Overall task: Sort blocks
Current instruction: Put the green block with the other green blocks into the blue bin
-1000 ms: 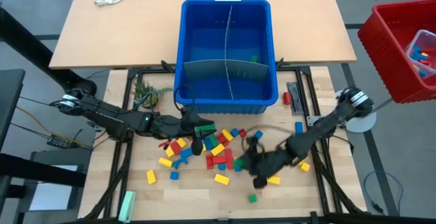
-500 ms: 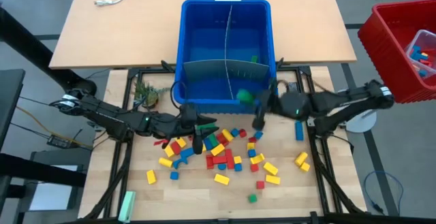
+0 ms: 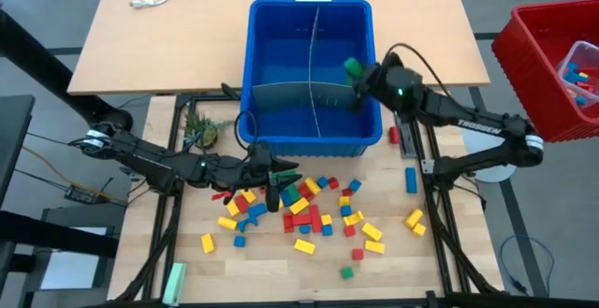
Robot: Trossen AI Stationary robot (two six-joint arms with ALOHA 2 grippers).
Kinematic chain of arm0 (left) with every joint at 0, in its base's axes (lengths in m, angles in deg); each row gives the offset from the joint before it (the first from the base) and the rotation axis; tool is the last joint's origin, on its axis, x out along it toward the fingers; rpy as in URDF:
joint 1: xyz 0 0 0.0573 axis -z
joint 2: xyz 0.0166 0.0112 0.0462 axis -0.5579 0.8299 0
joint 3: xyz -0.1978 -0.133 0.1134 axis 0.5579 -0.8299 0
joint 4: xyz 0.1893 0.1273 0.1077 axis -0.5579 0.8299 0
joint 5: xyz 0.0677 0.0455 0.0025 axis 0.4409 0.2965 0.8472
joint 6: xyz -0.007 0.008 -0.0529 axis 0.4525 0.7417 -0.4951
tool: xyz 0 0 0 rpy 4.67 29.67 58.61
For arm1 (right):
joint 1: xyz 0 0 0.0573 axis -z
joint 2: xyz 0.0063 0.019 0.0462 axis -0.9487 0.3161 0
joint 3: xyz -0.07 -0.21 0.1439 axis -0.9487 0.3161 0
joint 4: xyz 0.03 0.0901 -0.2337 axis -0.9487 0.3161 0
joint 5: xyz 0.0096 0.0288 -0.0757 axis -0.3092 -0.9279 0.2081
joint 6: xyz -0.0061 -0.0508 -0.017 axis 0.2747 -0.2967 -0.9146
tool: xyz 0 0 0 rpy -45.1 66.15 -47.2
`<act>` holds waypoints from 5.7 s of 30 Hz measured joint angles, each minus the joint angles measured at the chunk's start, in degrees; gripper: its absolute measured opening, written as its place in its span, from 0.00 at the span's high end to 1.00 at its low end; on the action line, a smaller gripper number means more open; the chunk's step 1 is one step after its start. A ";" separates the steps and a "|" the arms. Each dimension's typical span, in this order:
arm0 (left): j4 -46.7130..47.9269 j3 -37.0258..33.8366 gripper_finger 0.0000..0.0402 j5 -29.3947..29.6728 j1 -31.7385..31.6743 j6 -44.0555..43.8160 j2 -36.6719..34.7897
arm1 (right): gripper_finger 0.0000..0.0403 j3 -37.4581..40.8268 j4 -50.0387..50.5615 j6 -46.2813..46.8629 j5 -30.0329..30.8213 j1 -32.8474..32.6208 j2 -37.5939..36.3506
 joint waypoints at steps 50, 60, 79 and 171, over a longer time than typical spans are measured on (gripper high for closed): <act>0.42 0.00 0.59 0.60 -0.12 4.70 0.68 | 0.44 -0.01 1.20 14.02 -27.47 3.73 0.01; 0.40 0.00 0.59 0.60 -0.12 7.87 0.68 | 0.48 -0.02 2.68 23.61 -42.11 -19.15 -0.60; -0.17 0.00 0.59 -6.15 0.10 6.89 0.66 | 0.48 -0.04 5.25 31.78 -28.38 -47.86 9.70; -2.22 0.00 0.59 1.80 -0.05 6.04 0.66 | 0.70 0.04 22.78 22.92 0.06 -44.76 4.53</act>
